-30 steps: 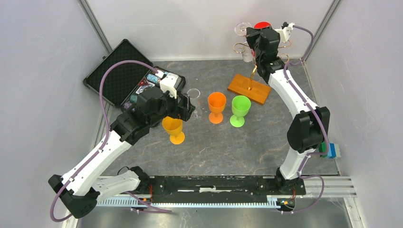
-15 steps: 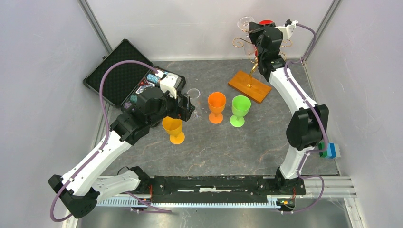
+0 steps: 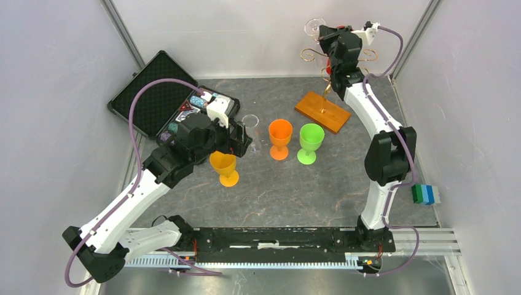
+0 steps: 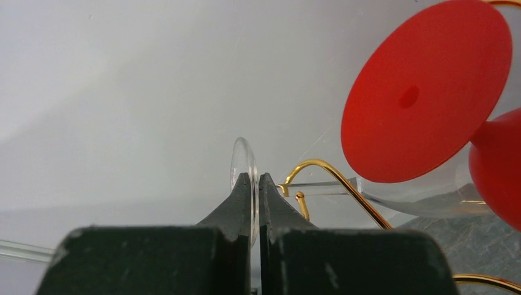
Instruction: Take the wine glass off the wine glass rack
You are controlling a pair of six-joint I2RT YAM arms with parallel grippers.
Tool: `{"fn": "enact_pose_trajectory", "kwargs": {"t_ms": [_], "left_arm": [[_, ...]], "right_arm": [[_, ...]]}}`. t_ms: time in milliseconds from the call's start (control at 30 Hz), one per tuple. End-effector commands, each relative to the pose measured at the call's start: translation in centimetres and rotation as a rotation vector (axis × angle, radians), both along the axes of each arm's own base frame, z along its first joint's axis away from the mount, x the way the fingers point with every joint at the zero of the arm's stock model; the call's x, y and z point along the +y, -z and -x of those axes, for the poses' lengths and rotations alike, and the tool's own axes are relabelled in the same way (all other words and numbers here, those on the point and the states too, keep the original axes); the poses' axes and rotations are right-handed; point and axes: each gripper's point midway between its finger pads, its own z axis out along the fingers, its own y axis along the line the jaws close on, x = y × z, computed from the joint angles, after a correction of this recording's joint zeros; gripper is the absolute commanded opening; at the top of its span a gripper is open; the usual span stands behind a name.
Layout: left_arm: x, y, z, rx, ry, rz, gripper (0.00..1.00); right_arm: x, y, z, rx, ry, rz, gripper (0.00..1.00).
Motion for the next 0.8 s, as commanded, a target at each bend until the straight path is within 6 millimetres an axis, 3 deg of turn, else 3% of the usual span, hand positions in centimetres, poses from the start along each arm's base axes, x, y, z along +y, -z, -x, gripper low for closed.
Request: {"fn": "enact_pose_trajectory", "kwargs": {"t_ms": [0, 367, 767], "left_arm": [[-0.3, -1.4, -0.4, -0.043, -0.007, 0.044, 1.0], [-0.4, -1.5, -0.5, -0.045, -0.005, 0.047, 1.0], [-0.4, -1.5, -0.4, -0.043, -0.003, 0.052, 1.0]], "right_arm": [[-1.3, -5.6, 1.4, -0.167, 0.049, 0.007, 0.0], [-4.1, -6.6, 3.7, -0.155, 0.168, -0.014, 0.0], [-2.2, -6.7, 7.0, -0.131, 0.056, -0.051, 0.0]]}}
